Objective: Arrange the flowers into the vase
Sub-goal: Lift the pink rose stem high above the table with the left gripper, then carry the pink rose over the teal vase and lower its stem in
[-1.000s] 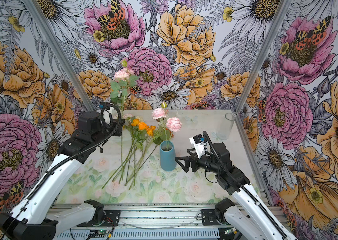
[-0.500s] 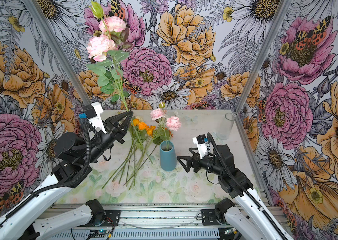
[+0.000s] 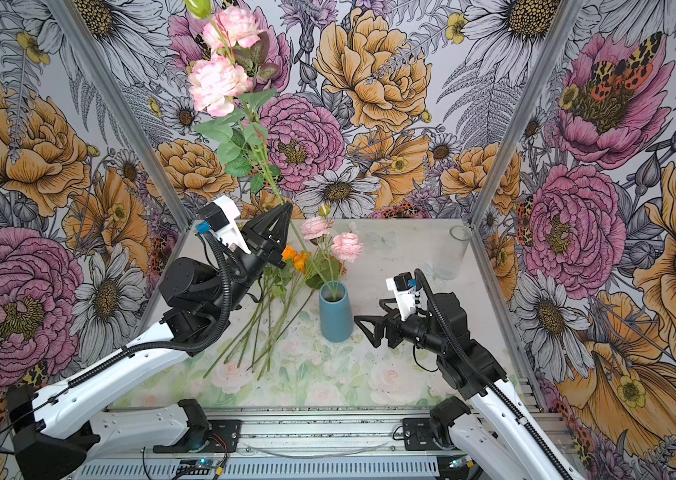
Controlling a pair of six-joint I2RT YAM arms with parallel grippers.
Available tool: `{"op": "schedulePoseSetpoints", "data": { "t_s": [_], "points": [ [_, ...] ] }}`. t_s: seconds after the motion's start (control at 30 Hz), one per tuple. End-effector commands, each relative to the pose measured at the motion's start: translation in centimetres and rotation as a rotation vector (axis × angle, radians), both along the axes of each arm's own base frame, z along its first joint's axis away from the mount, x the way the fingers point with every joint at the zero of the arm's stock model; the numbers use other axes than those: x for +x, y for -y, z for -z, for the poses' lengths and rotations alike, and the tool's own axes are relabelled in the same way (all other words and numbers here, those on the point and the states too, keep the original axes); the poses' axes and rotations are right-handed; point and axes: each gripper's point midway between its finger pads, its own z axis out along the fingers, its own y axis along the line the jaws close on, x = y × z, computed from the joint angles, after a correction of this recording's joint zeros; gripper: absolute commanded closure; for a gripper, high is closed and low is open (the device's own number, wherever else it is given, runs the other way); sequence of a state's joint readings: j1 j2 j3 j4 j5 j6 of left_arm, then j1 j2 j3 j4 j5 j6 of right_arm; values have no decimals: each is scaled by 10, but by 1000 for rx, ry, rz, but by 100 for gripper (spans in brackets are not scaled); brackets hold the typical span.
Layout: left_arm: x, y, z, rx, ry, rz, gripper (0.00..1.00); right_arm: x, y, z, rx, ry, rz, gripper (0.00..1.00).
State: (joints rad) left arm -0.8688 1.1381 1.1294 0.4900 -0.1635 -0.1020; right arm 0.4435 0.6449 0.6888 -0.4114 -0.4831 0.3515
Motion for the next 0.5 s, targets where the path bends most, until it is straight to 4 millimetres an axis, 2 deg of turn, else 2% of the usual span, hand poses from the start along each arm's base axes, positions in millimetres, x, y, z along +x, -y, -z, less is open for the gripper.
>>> {"op": "schedulePoseSetpoints", "data": {
  "t_s": [0.0,0.3,0.47],
  "points": [
    [2,-5,-2,-19,16,-42,100,0,2,-3,11,17,8,0],
    [7,8,73,-4,-2,-9,100,2,0,-1,-1,13,-1,0],
    [6,22,107,-13,17,13,100,0,2,-4,4,28,3,1]
  ]
}}
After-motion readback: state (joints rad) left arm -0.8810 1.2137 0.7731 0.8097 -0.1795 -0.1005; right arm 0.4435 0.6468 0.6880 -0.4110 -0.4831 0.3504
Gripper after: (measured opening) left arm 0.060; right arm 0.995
